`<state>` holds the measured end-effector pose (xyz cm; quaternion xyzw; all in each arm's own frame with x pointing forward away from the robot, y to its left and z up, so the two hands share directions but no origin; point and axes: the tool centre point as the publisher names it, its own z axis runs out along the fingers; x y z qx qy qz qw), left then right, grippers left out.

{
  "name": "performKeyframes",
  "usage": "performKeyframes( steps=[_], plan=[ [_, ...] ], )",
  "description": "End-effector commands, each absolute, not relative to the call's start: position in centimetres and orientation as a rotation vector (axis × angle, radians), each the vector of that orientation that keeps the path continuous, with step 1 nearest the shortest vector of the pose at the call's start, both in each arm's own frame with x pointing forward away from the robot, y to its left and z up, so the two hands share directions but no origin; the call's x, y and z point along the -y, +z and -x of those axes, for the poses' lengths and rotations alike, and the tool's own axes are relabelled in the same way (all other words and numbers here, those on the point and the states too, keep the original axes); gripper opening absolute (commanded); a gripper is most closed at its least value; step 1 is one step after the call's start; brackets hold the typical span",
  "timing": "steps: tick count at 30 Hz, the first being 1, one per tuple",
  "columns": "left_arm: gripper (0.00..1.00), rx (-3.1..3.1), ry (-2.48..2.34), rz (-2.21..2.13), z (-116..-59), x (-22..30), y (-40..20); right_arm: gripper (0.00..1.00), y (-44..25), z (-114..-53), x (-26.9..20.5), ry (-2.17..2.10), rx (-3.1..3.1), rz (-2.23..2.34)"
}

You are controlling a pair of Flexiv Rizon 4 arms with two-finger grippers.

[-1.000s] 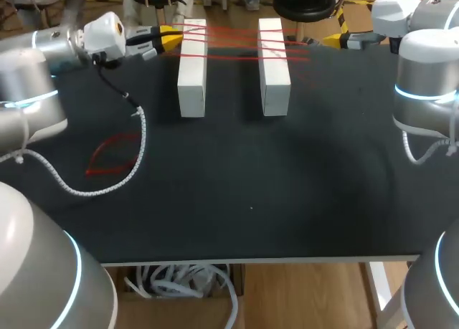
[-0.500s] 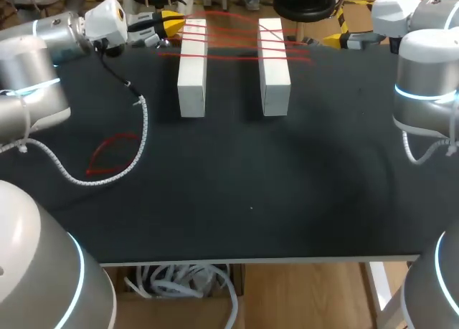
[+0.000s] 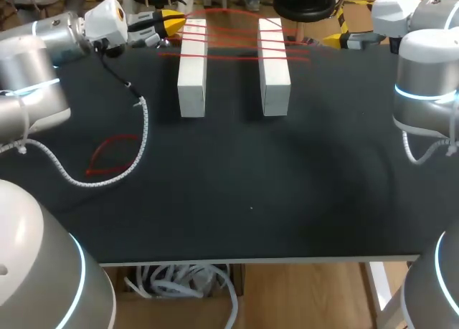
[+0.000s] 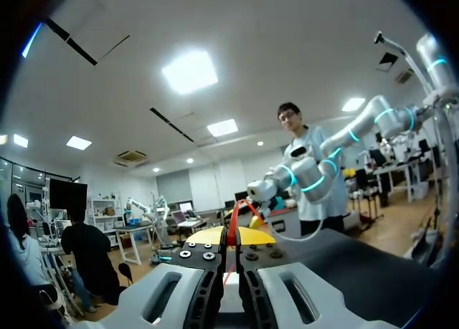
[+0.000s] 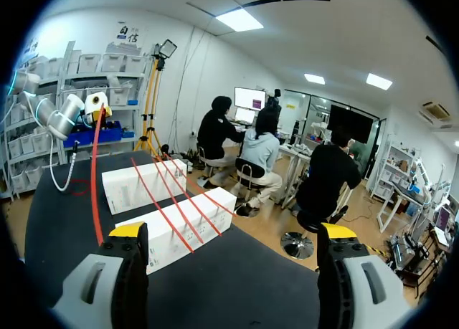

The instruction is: Grab the tape and strap the tape.

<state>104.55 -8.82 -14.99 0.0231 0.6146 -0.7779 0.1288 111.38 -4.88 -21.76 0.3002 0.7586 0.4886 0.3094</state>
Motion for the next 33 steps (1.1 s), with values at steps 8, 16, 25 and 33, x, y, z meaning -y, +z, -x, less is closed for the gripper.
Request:
performKeyframes(
  steps=[8,16,25,33],
  plan=[
    [0.00,-1.783,-2.264,-0.072,-104.7,8.8,-15.1,1.00,-21.3,-109.5,5.1,1.237,-2.025,-1.007],
    [0.00,-1.783,-2.264,-0.072,-104.7,8.8,-15.1,1.00,-19.4,-106.0,4.2,1.176,-2.023,-0.909],
    [0.00,-1.783,-2.264,-0.072,-104.7,8.8,-15.1,1.00,-19.9,-100.2,3.1,1.161,-1.914,-0.912],
    [0.00,-1.783,-2.264,-0.072,-104.7,8.8,-15.1,1.00,-20.6,-95.4,2.0,1.104,-1.802,-0.980]
  ],
)
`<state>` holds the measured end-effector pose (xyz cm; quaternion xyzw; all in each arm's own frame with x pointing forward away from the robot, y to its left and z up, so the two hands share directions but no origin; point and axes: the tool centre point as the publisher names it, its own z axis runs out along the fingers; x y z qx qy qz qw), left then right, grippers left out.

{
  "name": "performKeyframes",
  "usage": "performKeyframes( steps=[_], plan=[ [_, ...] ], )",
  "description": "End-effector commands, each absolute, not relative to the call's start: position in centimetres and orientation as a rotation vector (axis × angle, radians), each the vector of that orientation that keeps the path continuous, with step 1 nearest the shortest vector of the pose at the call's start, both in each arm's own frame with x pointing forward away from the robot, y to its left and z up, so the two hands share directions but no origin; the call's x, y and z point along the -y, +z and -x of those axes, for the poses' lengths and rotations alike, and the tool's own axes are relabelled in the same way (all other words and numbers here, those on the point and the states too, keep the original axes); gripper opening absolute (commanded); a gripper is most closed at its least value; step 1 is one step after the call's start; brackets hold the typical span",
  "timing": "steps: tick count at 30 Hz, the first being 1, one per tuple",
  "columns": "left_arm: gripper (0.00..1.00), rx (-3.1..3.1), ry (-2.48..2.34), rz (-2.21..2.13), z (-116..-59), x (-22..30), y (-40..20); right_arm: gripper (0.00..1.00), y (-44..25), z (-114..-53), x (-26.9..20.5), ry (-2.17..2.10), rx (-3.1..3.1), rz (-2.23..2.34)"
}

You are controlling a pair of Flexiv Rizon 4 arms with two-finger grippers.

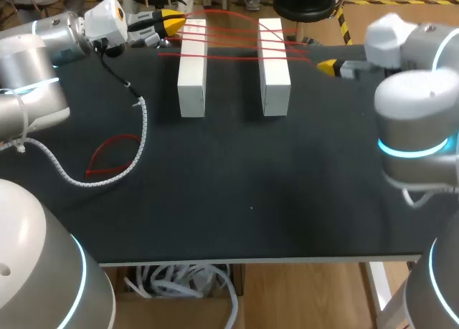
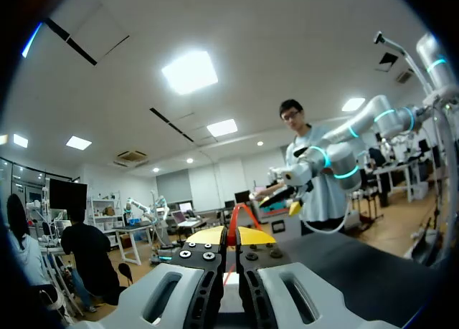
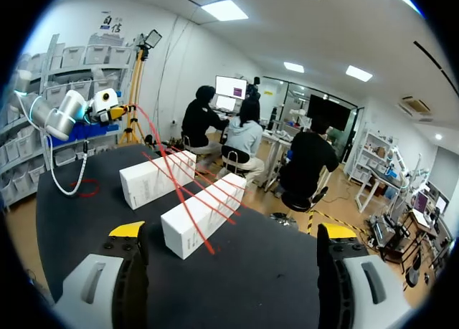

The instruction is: Grab the tape and strap the tape.

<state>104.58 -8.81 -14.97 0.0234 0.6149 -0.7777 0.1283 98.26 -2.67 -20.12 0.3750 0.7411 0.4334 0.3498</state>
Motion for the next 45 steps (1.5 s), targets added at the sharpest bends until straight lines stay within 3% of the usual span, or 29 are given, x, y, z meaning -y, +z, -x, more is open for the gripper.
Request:
performKeyframes(
  steps=[1,18,36,45],
  plan=[
    [0.00,-1.783,-2.264,-0.072,-104.7,8.8,-15.1,1.00,-20.6,-94.8,1.9,1.094,-1.804,-1.004],
    [0.00,-1.783,-2.264,-0.072,-104.7,8.8,-15.1,1.00,-20.5,-89.7,2.0,1.094,-1.607,-1.121],
    [0.00,-1.783,-2.264,-0.072,-104.7,8.8,-15.1,1.00,-20.6,-89.7,2.4,1.385,-1.219,-1.985],
    [0.00,-1.783,-2.264,-0.072,-104.7,8.8,-15.1,1.00,-21.3,-88.7,2.6,1.479,-1.294,-1.847]
  ],
)
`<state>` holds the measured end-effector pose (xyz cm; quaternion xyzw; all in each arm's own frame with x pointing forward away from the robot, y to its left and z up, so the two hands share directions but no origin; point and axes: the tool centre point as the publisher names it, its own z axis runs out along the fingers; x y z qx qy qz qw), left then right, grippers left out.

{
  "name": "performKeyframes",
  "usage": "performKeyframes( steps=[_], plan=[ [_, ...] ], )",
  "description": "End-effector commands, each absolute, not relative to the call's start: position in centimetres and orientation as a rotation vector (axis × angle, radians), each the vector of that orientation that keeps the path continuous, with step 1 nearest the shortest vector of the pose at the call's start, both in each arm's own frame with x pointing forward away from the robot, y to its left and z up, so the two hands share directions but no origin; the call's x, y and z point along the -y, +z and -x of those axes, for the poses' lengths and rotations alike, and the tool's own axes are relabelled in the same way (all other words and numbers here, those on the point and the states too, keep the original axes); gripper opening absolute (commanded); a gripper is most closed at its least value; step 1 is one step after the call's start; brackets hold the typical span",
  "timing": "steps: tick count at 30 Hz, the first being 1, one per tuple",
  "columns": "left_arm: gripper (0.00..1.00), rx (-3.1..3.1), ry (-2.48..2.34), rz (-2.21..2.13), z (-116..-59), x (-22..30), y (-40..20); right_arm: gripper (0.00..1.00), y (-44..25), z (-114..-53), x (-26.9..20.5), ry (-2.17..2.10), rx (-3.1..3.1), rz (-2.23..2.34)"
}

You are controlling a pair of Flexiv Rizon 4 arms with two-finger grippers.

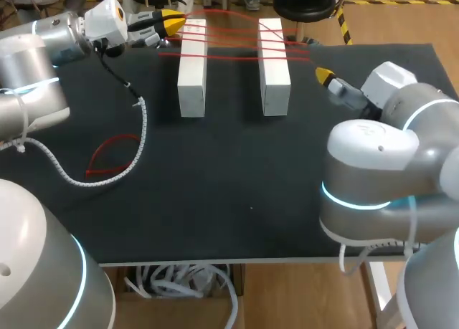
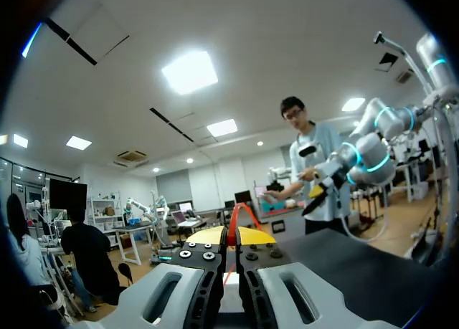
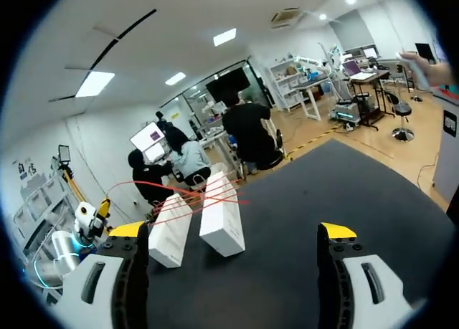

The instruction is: Grab the tape and strap the tape.

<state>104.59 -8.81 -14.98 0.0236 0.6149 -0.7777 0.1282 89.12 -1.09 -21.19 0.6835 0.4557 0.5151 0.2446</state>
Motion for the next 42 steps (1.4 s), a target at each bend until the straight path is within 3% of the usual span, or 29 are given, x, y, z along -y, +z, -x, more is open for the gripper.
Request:
performKeyframes(
  steps=[1,14,22,42],
  plan=[
    [0.00,-1.783,-2.264,-0.072,-104.7,8.8,-15.1,1.00,-21.3,-88.7,2.6,1.479,-1.294,-1.847],
    [0.00,-1.783,-2.264,-0.072,-104.7,8.8,-15.1,1.00,-21.3,-88.7,2.6,1.479,-1.294,-1.847],
    [0.00,-1.783,-2.264,-0.072,-104.7,8.8,-15.1,1.00,-20.0,-89.0,2.4,1.521,-0.751,-2.254],
    [0.00,-1.783,-2.264,-0.072,-104.7,8.8,-15.1,1.00,-21.0,-87.9,1.4,1.745,0.018,-2.292]
  ],
)
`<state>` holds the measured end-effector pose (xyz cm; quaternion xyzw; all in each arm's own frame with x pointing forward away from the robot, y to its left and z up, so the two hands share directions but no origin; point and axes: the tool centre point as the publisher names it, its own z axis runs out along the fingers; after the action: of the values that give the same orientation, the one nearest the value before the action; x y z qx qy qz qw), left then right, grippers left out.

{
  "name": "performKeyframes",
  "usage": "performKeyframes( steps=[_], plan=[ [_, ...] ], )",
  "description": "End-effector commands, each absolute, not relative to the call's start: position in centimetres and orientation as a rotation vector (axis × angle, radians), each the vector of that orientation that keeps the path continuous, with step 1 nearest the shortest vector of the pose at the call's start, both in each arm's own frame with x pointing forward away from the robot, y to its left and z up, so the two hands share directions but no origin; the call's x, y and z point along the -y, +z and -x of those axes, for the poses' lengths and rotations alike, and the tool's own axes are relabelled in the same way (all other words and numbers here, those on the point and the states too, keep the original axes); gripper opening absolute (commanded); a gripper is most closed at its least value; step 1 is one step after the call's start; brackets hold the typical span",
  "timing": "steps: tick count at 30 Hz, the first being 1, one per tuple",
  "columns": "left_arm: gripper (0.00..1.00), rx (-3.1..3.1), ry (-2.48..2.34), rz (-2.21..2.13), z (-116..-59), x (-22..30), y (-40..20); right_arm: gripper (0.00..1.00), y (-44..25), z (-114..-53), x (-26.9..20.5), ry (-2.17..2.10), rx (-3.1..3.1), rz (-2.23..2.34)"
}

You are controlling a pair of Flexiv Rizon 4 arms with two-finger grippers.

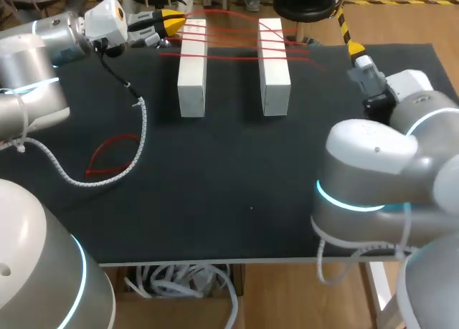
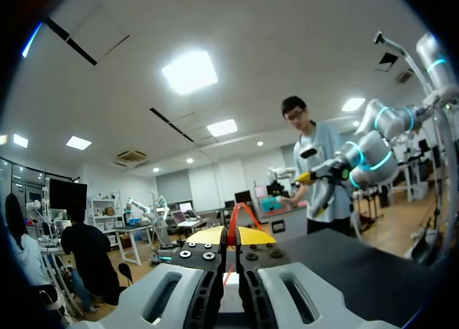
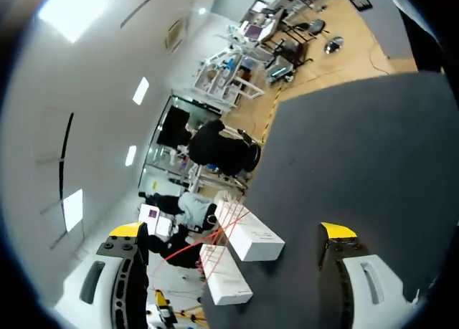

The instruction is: Grab the tape and strap the tape.

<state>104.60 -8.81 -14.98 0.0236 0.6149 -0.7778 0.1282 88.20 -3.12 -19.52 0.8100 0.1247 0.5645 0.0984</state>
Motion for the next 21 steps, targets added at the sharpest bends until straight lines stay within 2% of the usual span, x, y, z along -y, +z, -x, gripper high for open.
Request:
performKeyframes(
  steps=[1,9,21],
  plan=[
    [0.00,-1.783,-2.264,-0.072,-104.7,8.8,-15.1,1.00,-21.1,-87.9,1.0,1.769,0.026,-2.289],
    [0.00,-1.783,-2.264,-0.072,-104.7,8.8,-15.1,1.00,-20.7,-88.1,-1.3,1.881,0.154,-2.299],
    [0.00,-1.783,-2.264,-0.072,-104.7,8.8,-15.1,1.00,-20.6,-88.2,-1.4,1.868,0.145,-2.314]
  ],
)
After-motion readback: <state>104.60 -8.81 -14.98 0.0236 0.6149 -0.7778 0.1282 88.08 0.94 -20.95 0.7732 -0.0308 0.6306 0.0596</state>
